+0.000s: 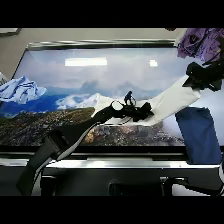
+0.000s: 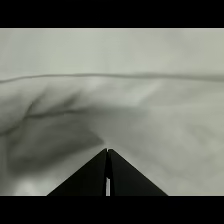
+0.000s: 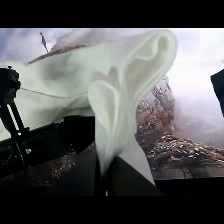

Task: Fold the clothes and pants, and hang the long-sleeved shirts on hangers.

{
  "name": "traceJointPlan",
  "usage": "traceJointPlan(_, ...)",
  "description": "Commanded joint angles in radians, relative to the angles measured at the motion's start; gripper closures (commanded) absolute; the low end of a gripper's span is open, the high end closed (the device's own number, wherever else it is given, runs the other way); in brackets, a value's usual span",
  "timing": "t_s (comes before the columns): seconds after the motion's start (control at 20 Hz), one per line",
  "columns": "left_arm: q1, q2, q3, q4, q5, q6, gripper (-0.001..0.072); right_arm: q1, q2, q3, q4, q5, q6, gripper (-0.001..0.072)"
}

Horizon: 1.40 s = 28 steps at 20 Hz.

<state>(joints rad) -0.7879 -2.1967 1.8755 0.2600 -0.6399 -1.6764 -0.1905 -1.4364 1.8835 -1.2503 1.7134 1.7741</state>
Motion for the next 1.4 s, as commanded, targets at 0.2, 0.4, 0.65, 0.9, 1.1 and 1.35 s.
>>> traceJointPlan(0.2, 0.254, 0.190, 0.000, 0.506, -0.338, -0.127, 0.0694, 0.022, 0.001, 0.015, 0.075, -0.013, 0.140, 0.0683)
traceJointPlan(0.4, 0.497, 0.426, 0.000, 0.889, -0.604, -0.124, 0.0691, 0.200, -0.003, 0.014, 0.046, -0.106, 0.284, 0.0683)
traceJointPlan(0.65, 0.768, 0.618, 0.000, 0.963, -0.718, -0.058, 0.0689, 0.505, -0.069, 0.011, -0.058, -0.272, 0.475, 0.0683)
traceJointPlan(0.9, 0.898, 0.657, 0.000, 0.961, -0.763, -0.051, 0.0688, 0.702, -0.227, 0.011, -0.070, -0.430, 0.583, 0.0683)
traceJointPlan(1.1, 0.904, 0.656, 0.000, 0.960, -0.769, -0.032, 0.0688, 0.760, -0.341, 0.011, -0.039, -0.485, 0.599, 0.0682)
traceJointPlan(1.35, 0.905, 0.655, 0.000, 0.961, -0.766, -0.025, 0.0688, 0.776, -0.433, 0.011, 0.002, -0.488, 0.594, 0.0681)
